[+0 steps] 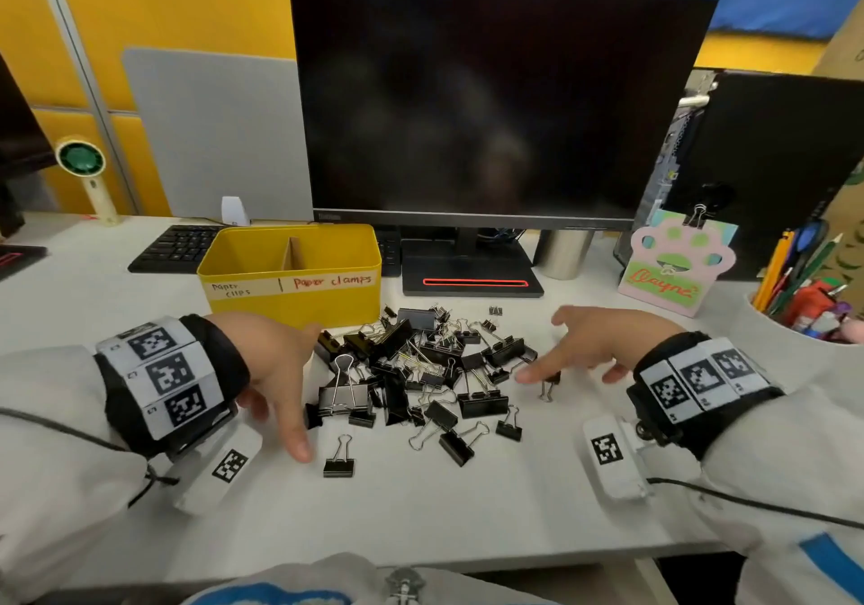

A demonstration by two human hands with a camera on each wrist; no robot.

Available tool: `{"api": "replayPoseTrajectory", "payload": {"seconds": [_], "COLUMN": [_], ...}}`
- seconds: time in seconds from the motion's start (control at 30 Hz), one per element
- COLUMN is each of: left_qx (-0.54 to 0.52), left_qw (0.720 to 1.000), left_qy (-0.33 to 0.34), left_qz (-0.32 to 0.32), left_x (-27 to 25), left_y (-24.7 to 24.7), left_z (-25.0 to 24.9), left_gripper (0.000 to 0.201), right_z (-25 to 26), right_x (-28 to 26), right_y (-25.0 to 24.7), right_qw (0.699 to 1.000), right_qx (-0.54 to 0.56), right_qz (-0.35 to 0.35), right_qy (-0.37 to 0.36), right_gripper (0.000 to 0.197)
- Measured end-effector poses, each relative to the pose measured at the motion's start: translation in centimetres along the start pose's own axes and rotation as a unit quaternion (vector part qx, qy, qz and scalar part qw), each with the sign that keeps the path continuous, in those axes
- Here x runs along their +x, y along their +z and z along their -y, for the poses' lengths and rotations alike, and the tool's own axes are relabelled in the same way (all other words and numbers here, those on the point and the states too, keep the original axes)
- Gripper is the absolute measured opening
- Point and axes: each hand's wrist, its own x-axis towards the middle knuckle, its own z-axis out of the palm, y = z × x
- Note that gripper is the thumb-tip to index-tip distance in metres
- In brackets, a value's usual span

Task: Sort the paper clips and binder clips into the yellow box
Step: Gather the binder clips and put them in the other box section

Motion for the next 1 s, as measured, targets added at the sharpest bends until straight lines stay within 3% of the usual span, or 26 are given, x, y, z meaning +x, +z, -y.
{"api": "replayPoseTrajectory", "payload": {"seconds": [0.1, 0.23, 0.33, 0.4, 0.53, 0.67, 0.77, 0.9, 1.0], "left_qx": [0.007, 0.007, -0.048, -0.052, 0.048, 0.048, 0.036, 0.011, 0.001], "left_qw": [0.999, 0.992, 0.987, 0.988, 0.987, 0.985, 0.984, 0.984, 0.982], "left_qy": [0.014, 0.054, 0.071, 0.061, 0.031, 0.051, 0.065, 0.078, 0.088], "left_qz": [-0.030, -0.118, -0.136, -0.130, -0.149, -0.160, -0.164, -0.160, -0.164], "left_x": [0.1, 0.6, 0.9, 0.8, 0.2, 0.5, 1.2, 1.8, 1.7], "left_y": [0.8, 1.2, 1.1, 1.0, 0.5, -0.1, 0.2, 0.8, 1.0], "left_z": [-0.4, -1.3, -1.6, -1.8, -2.9, -5.1, -6.5, -7.3, -7.4], "left_gripper": [0.158, 0.122, 0.102, 0.107, 0.144, 0.150, 0.148, 0.146, 0.147], "right_z": [0.8, 3.6, 4.3, 3.9, 1.5, -1.2, -3.9, -7.0, -8.1], "right_x": [-0.5, -0.3, 0.5, 0.8, 1.6, 1.2, 0.5, 0.6, 0.6], "right_y": [1.3, 3.4, 4.0, 4.0, 4.1, 3.8, 3.2, 2.9, 3.3], "right_qw": [0.997, 0.996, 0.992, 0.988, 0.974, 0.962, 0.955, 0.939, 0.931], "right_qx": [0.021, 0.033, 0.072, 0.114, 0.163, 0.167, 0.121, 0.127, 0.158], "right_qz": [0.076, 0.037, 0.020, -0.023, -0.147, -0.213, -0.259, -0.243, -0.214], "right_qy": [-0.007, -0.068, -0.097, -0.104, -0.057, 0.012, 0.073, 0.207, 0.250], "right_gripper": [0.112, 0.081, 0.076, 0.073, 0.060, 0.045, 0.050, 0.055, 0.055]}}
